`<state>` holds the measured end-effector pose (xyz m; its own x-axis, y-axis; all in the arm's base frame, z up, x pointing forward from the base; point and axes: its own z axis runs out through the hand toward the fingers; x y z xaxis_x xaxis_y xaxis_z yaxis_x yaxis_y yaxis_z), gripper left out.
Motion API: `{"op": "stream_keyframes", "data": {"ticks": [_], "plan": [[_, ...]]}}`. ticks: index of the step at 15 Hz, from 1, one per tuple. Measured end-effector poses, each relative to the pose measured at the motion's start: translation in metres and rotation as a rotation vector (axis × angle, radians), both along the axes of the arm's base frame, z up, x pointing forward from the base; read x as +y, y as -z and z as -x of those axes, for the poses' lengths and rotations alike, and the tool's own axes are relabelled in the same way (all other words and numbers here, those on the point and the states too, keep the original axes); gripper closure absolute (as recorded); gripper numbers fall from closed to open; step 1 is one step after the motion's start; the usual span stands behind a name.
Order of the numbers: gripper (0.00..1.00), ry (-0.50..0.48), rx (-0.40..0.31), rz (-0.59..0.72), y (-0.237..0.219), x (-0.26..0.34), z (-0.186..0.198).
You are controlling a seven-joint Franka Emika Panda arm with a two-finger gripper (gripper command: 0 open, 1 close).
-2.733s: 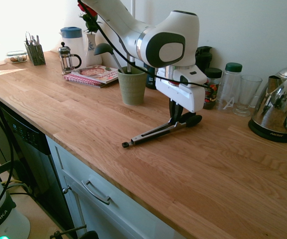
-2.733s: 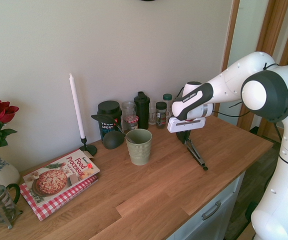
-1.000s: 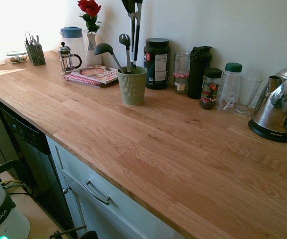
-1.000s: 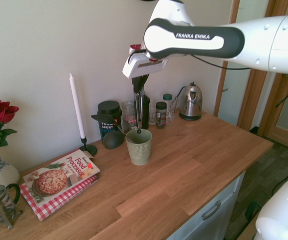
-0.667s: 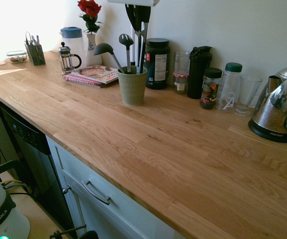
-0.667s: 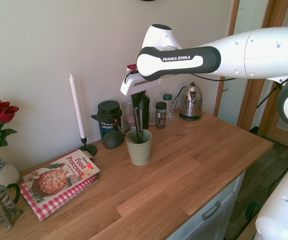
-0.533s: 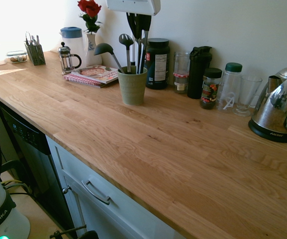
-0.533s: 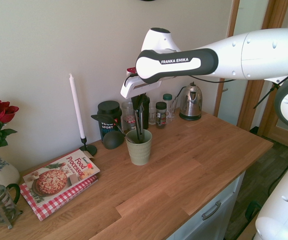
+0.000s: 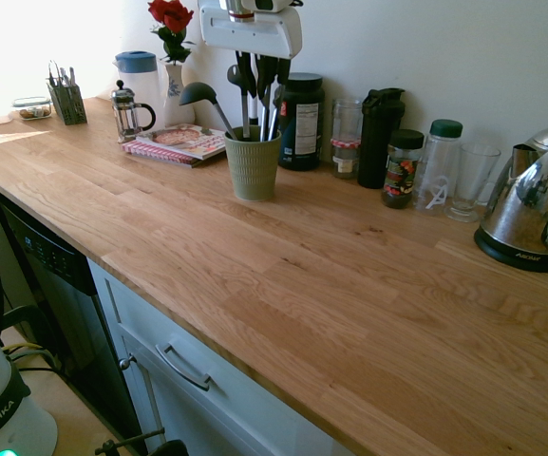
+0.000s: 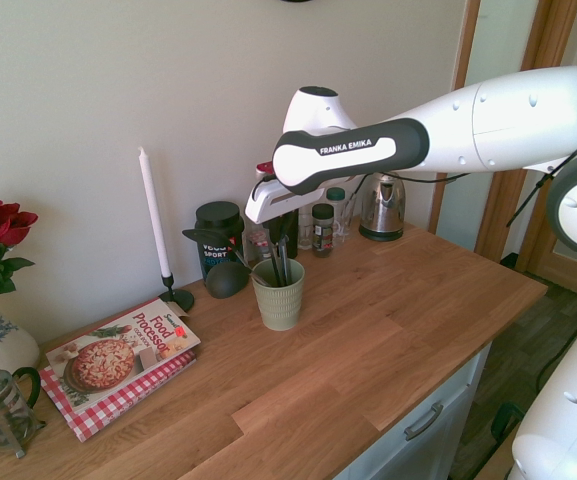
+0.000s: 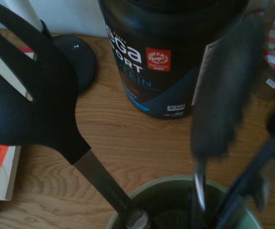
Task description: Put the tongs back in the holder
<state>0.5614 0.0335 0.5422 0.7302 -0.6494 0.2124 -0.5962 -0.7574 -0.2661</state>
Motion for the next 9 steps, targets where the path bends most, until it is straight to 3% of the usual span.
{"op": "stream_keyframes", "data": {"ticks": [4,6,9], "plan": [[0.0,-0.003,-0.019,0.001,-0.037,-0.011,0.023],[0.0,0.021,0.059,0.026,-0.052,-0.029,0.051],[0.0,0.046,0.206,0.04,-0.005,-0.056,0.086]]}}
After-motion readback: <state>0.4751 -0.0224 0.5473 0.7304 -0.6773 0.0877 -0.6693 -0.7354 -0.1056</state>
